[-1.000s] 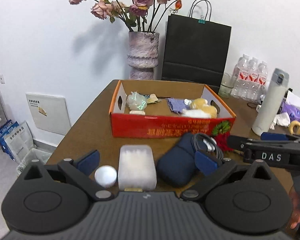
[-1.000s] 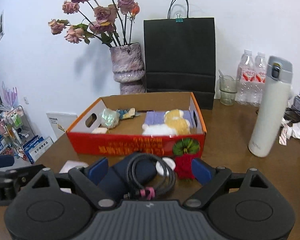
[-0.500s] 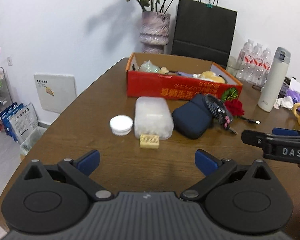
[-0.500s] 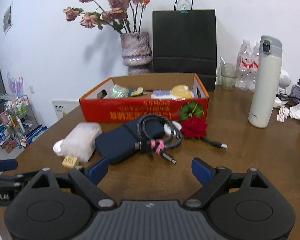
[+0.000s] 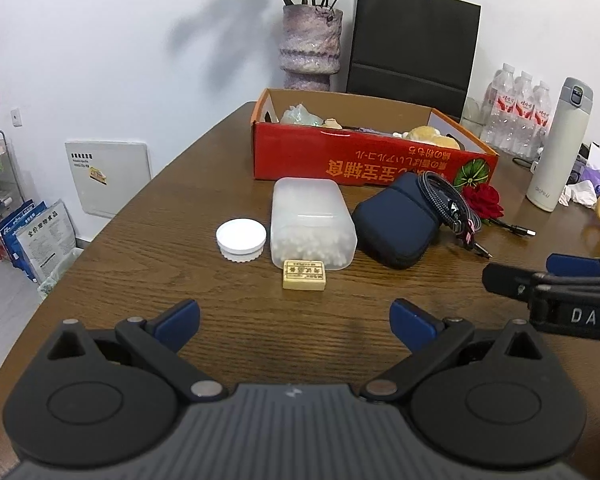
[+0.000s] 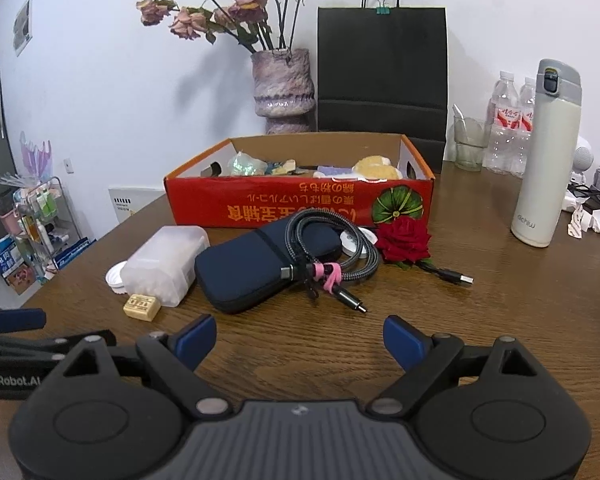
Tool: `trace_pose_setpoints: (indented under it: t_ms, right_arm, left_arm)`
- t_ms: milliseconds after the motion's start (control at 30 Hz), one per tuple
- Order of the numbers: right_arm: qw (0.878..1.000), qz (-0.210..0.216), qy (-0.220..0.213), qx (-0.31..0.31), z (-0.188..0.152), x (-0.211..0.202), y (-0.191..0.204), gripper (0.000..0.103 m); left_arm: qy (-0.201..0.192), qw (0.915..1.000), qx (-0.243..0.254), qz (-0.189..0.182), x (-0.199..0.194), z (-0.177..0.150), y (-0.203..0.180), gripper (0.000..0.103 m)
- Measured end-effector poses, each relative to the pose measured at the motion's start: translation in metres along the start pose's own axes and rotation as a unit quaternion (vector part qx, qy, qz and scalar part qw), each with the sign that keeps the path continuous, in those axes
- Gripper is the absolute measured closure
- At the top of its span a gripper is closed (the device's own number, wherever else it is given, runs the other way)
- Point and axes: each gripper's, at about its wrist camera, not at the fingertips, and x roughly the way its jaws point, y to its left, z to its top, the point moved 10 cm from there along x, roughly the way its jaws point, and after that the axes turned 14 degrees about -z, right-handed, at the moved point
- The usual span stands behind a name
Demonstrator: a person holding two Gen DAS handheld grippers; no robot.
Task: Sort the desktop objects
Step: 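Grasp the clear bead container with left tool while right tool grasps the black braided cable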
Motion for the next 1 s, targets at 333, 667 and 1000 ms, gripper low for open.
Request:
trace_pose_setpoints:
  t_ms: [333,667,1000]
  right_arm:
    - [1.0,-0.004,0.018,0.004,-0.003,0.025,-0.003,0.013]
    - [1.0,0.005,0.018,-0.012,0.001,0.046,0.007,0.013]
    - [0.998,0.048,0.026,-0.026,0.003,0.067,0.024,0.019]
  left_arm:
    - [0.01,0.9999,-0.01,-0.002,0.023,0.004,0.005,0.0]
    - [0.007,0.9999,-0.007,-0.011,0.053,0.015,0.01,0.004]
    - [0.006,0.9997,-0.003,-0.025,0.074,0.025,0.016,0.038]
